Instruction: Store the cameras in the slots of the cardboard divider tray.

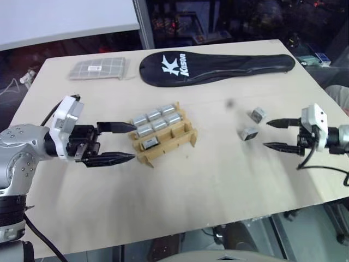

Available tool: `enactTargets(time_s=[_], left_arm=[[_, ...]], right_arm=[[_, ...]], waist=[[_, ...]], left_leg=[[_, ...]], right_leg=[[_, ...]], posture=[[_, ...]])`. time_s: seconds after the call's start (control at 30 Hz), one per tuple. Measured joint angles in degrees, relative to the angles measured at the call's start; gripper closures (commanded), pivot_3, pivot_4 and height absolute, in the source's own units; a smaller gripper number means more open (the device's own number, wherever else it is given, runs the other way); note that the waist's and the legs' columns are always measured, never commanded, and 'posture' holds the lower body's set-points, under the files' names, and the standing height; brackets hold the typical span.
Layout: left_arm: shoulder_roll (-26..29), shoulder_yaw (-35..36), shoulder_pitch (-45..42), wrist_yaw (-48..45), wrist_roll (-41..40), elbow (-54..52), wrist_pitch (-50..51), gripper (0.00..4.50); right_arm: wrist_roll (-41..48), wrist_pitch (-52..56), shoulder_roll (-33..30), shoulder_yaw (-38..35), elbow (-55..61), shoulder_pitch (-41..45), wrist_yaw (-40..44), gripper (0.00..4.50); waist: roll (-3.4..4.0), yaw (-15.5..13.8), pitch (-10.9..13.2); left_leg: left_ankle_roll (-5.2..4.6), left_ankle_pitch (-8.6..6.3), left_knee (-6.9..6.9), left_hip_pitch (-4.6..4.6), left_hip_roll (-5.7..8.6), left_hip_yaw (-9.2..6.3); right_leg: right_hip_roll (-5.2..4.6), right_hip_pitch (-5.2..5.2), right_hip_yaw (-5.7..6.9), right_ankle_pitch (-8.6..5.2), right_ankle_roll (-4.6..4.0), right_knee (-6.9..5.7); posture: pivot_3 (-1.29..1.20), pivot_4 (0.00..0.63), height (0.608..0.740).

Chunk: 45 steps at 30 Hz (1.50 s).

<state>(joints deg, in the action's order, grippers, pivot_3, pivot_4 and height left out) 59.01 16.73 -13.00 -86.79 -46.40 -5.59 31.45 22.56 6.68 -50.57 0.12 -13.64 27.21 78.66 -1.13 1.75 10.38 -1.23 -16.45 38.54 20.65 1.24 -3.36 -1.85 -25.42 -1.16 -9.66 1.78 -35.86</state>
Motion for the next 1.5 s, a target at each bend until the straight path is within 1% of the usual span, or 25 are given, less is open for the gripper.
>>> enactTargets(time_s=[0.07,0.1,0.13,0.23,0.47,0.7,0.83,0.93,1.07,1.17,1.3,1.33,1.5], left_arm=[[-0.1,0.3,1.4,-1.0,-0.4,-1.1,0.1,0.09],[-0.2,0.2,2.0,-1.2,-0.4,-1.6,0.0,0.09],[-0.6,0.0,2.5,-1.4,-0.4,-2.6,0.0,0.09],[-1.2,0.4,3.6,-1.3,-0.4,-4.0,-0.4,0.09],[-2.4,1.9,6.5,-0.9,-0.7,-5.9,-1.0,0.09],[-3.5,3.8,7.2,-0.2,-0.7,-6.3,-3.3,0.09],[-4.4,3.8,6.9,0.1,1.0,-5.6,-6.3,0.09],[-6.2,3.7,4.9,1.0,2.9,-4.2,-10.0,0.09],[-6.7,3.2,3.5,1.1,6.5,-1.6,-15.0,0.09],[-7.6,2.8,1.8,1.9,8.0,-0.1,-17.4,0.00],[-8.2,2.8,1.1,2.2,8.0,-0.1,-17.5,0.00],[-8.2,2.8,1.1,2.2,8.0,-0.1,-17.5,0.00],[-8.2,2.6,1.1,2.1,8.1,0.0,-17.7,0.00]], right_arm=[[-4.1,-3.7,0.5,3.6,-5.7,5.6,2.6,0.84],[-5.8,-5.7,0.9,5.0,-8.5,8.1,3.7,0.84],[-8.5,-8.7,1.6,7.0,-13.0,11.5,5.2,0.84],[-13.0,-14.4,3.8,10.4,-21.3,17.1,7.4,0.84],[-20.0,-23.3,7.8,14.6,-36.4,26.0,9.5,0.84],[-24.5,-29.3,11.1,15.5,-46.4,30.8,9.6,0.84],[-25.6,-30.8,12.0,15.6,-48.2,31.8,9.7,0.84],[-26.1,-31.1,12.8,15.6,-49.2,31.8,9.7,0.84],[-26.4,-31.6,13.0,15.5,-50.0,32.2,9.7,0.84],[-26.5,-31.7,13.0,15.3,-50.0,32.5,9.8,1.64],[-26.4,-31.8,13.0,15.1,-50.0,32.5,9.9,3.66],[-26.4,-31.8,13.0,15.0,-50.0,32.5,9.9,3.81],[-26.4,-31.9,13.0,15.0,-50.0,32.5,10.0,3.81]], waist=[[0.01,0.1,0.0],[0.02,0.2,0.0],[0.01,0.3,0.0],[0.00,0.3,0.0],[0.01,0.6,0.1],[0.03,0.6,0.1],[0.03,0.6,0.1],[0.03,0.6,0.1],[0.04,0.6,0.1],[0.04,0.6,0.1],[0.04,0.6,0.1],[0.04,0.6,0.1],[0.04,0.6,0.1]], left_leg=[[0.01,0.00,-0.01,0.10,0.01,0.00],[0.01,0.00,-0.02,0.12,0.02,0.03],[0.01,0.00,-0.02,0.17,0.04,0.05],[0.02,0.01,-0.02,0.22,0.06,0.04],[0.02,0.01,-0.02,0.17,0.06,0.07],[0.03,0.01,-0.03,0.17,0.07,0.06],[0.03,0.02,-0.03,0.18,0.07,0.04],[0.04,0.02,-0.03,0.17,0.08,0.04],[0.04,0.02,-0.04,0.17,0.10,0.05],[0.03,0.02,-0.04,0.17,0.09,0.04],[0.03,0.02,-0.05,0.17,0.09,0.04],[0.03,0.02,-0.05,0.16,0.09,0.04],[0.03,0.02,-0.05,0.16,0.09,0.04]], right_leg=[[-0.02,-0.09,0.00,0.03,-0.04,0.01],[-0.05,-0.12,-0.02,0.14,-0.23,0.01],[-0.06,-0.16,-0.04,0.15,-0.24,0.03],[-0.10,-0.20,-0.05,0.17,-0.26,0.04],[-0.10,-0.20,-0.09,0.17,-0.27,0.01],[-0.11,-0.20,-0.10,0.18,-0.28,0.00],[-0.11,-0.20,-0.09,0.19,-0.30,0.00],[-0.13,-0.20,-0.09,0.21,-0.34,0.00],[-0.14,-0.21,-0.10,0.22,-0.35,0.00],[-0.14,-0.20,-0.10,0.22,-0.35,0.00],[-0.14,-0.21,-0.10,0.23,-0.35,0.00],[-0.14,-0.21,-0.11,0.23,-0.35,-0.01],[-0.13,-0.21,-0.10,0.23,-0.34,-0.02]], posture=[[0.00,0.150,0.740],[0.00,0.150,0.740],[0.00,0.150,0.740],[0.00,0.150,0.740],[0.00,0.150,0.740],[0.00,0.150,0.740],[0.00,0.150,0.740],[0.00,0.150,0.740],[0.00,0.150,0.740],[0.00,0.150,0.740],[0.00,0.150,0.740],[0.00,0.150,0.740],[0.00,0.150,0.740]])
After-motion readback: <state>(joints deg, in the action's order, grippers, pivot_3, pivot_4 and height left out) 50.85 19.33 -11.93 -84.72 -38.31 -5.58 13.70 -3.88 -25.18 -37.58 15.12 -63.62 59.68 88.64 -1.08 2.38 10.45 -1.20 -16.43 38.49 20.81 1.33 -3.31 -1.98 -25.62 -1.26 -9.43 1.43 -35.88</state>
